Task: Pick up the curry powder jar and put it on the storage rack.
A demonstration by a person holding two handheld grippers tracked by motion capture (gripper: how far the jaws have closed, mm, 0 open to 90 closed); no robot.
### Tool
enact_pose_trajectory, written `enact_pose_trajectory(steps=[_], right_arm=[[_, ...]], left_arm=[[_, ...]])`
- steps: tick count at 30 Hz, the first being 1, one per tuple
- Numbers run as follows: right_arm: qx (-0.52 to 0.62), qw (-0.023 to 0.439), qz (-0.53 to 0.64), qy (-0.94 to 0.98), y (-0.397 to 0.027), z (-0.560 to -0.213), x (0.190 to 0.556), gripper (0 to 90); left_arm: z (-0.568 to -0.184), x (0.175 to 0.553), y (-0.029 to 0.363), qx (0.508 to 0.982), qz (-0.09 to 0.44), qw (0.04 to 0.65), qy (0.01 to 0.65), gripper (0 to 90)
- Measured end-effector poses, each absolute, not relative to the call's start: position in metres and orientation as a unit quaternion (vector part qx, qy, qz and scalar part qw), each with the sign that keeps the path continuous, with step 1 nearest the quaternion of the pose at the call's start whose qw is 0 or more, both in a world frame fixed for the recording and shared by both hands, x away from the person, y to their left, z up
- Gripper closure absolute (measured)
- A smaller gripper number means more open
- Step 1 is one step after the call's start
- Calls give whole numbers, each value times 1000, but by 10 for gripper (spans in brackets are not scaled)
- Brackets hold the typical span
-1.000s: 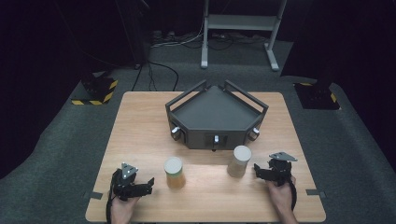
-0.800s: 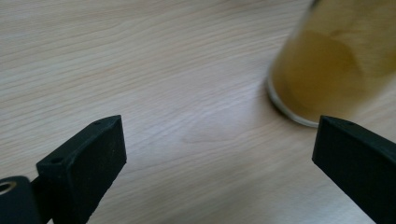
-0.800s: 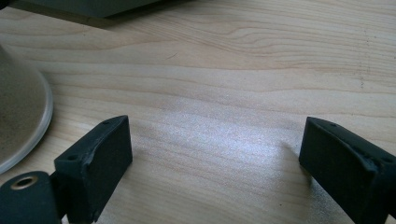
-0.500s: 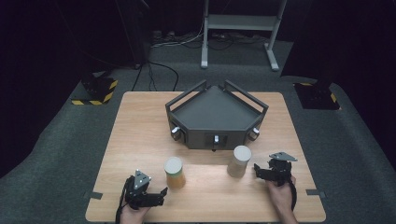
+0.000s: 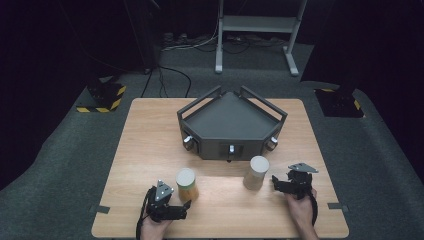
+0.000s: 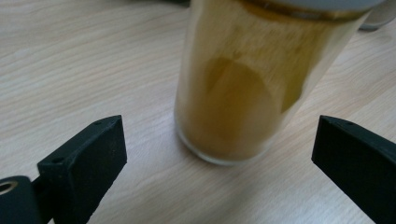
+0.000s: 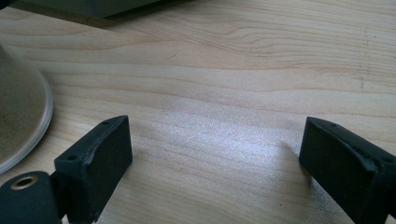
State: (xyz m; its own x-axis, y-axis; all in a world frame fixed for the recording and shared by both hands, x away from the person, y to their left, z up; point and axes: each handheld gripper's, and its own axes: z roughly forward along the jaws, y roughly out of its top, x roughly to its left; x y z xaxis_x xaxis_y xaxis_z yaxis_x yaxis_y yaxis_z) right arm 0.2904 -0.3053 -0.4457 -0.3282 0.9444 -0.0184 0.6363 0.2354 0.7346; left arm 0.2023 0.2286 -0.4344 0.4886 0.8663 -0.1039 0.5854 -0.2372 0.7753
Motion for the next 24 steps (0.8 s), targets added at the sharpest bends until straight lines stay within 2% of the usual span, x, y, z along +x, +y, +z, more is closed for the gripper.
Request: enact_pose_trajectory(steps=[24], right_arm=[[528, 239, 322, 749, -305, -446, 290, 90]], left_arm=[[-425, 214, 213, 756, 201, 423, 457, 149]])
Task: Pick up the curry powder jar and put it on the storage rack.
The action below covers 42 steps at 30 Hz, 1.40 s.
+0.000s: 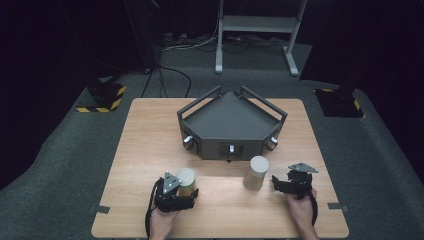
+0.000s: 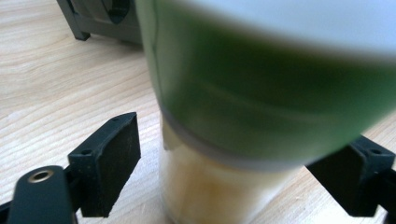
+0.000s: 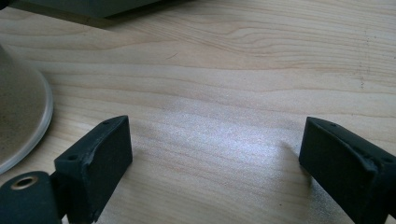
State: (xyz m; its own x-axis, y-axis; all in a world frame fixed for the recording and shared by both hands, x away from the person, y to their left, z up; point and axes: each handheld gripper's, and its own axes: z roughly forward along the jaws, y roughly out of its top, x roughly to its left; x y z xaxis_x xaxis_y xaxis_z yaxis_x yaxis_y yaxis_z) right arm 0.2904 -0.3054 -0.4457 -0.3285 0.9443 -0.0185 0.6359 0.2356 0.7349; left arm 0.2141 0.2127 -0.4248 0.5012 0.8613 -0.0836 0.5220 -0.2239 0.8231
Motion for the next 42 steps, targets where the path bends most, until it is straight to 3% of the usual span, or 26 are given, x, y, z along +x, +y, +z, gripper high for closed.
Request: enact_pose_trajectory(steps=[21, 42], right_arm=[[528, 239, 322, 749, -305, -446, 290, 90], [527, 240, 322, 749, -306, -446, 290, 90]], left_arm=[[-421, 221, 207, 758, 206, 426, 450, 319], [-412, 223, 212, 749, 195, 439, 456, 339]])
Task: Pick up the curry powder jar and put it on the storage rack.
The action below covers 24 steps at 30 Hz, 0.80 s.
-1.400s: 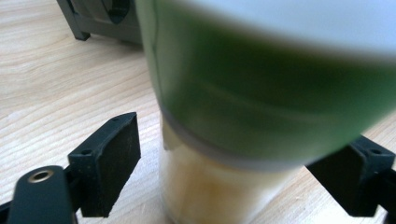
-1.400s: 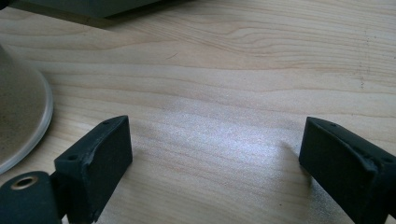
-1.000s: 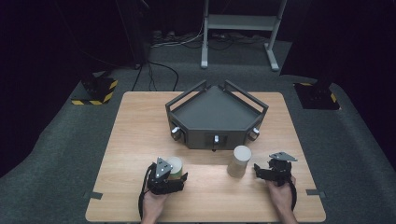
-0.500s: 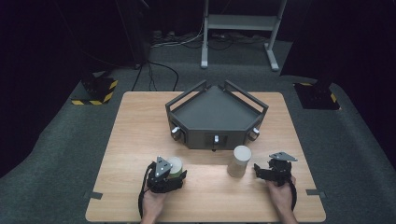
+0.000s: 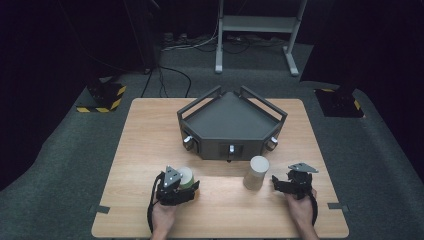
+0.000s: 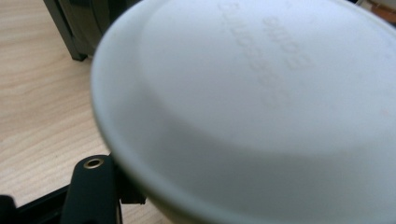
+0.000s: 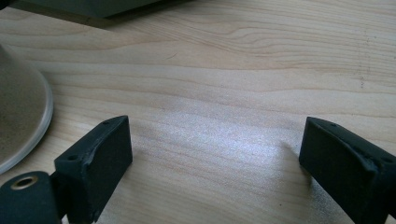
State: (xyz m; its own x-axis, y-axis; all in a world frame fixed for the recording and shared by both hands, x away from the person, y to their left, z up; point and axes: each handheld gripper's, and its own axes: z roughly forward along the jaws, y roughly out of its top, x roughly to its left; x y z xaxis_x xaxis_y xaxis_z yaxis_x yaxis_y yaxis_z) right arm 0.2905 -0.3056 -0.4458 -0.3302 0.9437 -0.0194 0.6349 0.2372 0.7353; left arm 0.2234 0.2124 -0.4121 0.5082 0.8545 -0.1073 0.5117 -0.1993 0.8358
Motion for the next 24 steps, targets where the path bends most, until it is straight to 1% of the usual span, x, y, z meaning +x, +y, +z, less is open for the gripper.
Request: enact_pose_trajectory(steps=[12, 24], right_arm=[[527, 239, 322, 749, -305, -446, 290, 90], [527, 239, 322, 749, -305, -446, 290, 90]], left_arm=[[-381, 233, 205, 766, 198, 439, 426, 344], [-343, 257, 197, 775, 190, 442, 410, 347]])
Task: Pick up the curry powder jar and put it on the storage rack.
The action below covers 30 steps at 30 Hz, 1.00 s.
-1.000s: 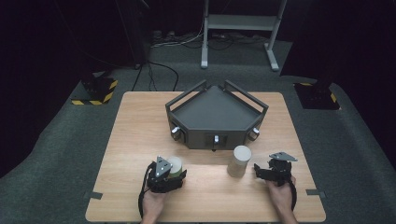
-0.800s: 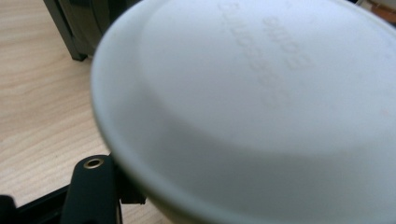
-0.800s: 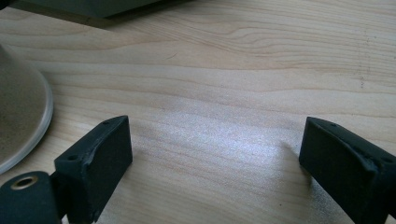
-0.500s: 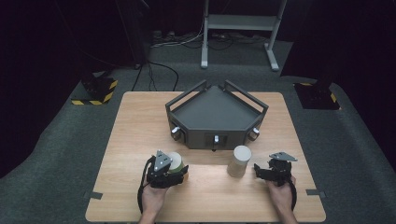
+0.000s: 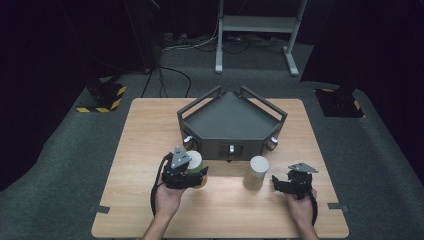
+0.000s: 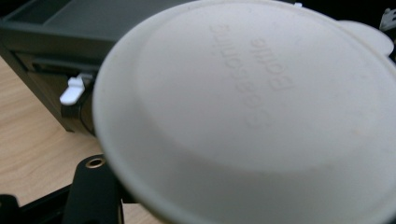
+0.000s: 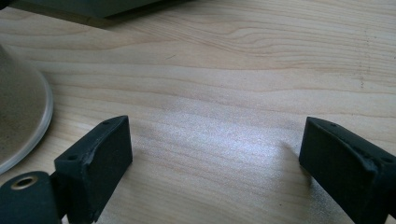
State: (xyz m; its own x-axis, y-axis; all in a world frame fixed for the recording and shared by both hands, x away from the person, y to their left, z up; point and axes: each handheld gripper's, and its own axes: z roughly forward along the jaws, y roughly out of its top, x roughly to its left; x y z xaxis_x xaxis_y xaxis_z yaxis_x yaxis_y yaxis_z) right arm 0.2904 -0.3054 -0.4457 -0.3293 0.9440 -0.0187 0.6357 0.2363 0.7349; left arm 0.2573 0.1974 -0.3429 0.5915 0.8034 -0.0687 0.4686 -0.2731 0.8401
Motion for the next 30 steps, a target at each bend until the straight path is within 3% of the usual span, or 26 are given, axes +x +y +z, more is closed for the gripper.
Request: enact_pose_trajectory(steps=[30], right_arm=[[528, 239, 322, 749, -305, -446, 290, 90]], left_arm=[[-252, 338, 166, 788, 206, 426, 394, 350]])
